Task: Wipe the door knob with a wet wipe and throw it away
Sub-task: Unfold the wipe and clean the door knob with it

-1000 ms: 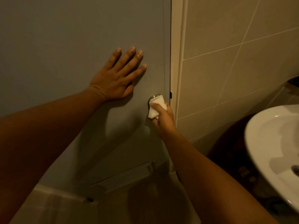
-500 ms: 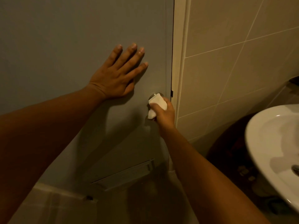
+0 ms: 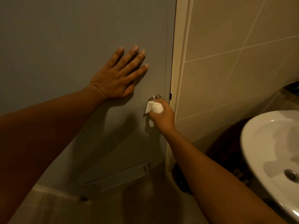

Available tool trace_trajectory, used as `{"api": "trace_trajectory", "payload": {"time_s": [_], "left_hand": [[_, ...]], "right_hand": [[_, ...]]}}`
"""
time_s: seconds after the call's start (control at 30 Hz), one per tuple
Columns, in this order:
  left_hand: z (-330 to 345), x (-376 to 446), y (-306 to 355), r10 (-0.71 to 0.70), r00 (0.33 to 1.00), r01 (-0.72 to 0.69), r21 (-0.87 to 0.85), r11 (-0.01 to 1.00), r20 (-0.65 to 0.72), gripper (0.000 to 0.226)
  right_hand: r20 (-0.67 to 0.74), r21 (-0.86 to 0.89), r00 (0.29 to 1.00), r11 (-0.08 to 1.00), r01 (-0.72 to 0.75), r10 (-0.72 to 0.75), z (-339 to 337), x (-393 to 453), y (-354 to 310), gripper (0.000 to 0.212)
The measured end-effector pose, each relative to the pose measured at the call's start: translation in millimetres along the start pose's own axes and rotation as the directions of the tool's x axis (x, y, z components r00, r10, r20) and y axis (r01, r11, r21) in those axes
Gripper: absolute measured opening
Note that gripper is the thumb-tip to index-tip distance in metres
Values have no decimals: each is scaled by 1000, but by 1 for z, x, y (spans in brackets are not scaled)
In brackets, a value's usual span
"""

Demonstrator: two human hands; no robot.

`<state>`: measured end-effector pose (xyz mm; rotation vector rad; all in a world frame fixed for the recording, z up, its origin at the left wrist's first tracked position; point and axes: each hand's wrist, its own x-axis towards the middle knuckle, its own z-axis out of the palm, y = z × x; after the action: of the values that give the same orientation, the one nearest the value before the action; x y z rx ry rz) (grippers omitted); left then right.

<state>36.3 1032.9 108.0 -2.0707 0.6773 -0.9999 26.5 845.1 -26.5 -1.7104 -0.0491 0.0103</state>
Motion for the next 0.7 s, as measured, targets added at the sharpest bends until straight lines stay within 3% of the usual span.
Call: {"api": "trace_trajectory", "payload": {"time_s": [0.07,0.1,0.17,0.2,0.23,0.27,0.33,0.37,0.4,0.47,0.53,0.57,0.63,0.7], "left_hand": [[1,0,-1,2,1000,-2,1,1000,-15,63],[1,0,-1,-1,1000,1,-1,1000,-19,63],[1,-1,-2,1,1000,-1,-1,1000,-11,64],[1,-1,-1,4,1000,-4,0,1000,-6,64],[1,-1,0,7,1000,-7,0,1000,-2,64],[1,-1,0,7,1000,-7,2,1000,2,63],[1,0,0,1,1000,-1,3,1000,6,63],[1,0,0,-3,1000,3,3,1000,7,63],[1,-1,0,-5,1000,5,4,1000,7,63],[1,-1,0,-4,1000,4,8,1000,2,63],[1,-1,0,0,1000,0,11,1000,-10,63],[1,0,0,1,1000,0,10,1000,-15,63],[0,0,0,3,1000,-3,9,1000,-18,64],[0,0,-1,4,1000,-4,6,1000,-15,65]], "right_hand": [[19,359,976,909,-211,219,5,-5,-7,43],[72,564,947,770,-298,314,8,-6,-10,43],[246,872,867,291,-393,433,16,-9,-14,45],[313,923,840,65,-378,443,19,-11,-15,48],[339,937,828,-77,-342,447,22,-11,-15,49],[344,939,826,-139,-316,446,23,-12,-15,49],[333,941,829,-100,-323,449,24,-12,-17,47],[317,937,831,-14,-349,458,24,-11,-18,47],[291,918,836,110,-380,465,22,-11,-19,48],[162,794,876,467,-389,454,17,-10,-19,44],[-8,535,942,797,-279,335,13,-12,-16,40],[-65,373,971,908,-190,229,11,-13,-13,41],[-72,-18,997,1000,9,-10,5,-11,-2,45],[44,-411,978,889,203,-203,-4,-5,10,45]]}}
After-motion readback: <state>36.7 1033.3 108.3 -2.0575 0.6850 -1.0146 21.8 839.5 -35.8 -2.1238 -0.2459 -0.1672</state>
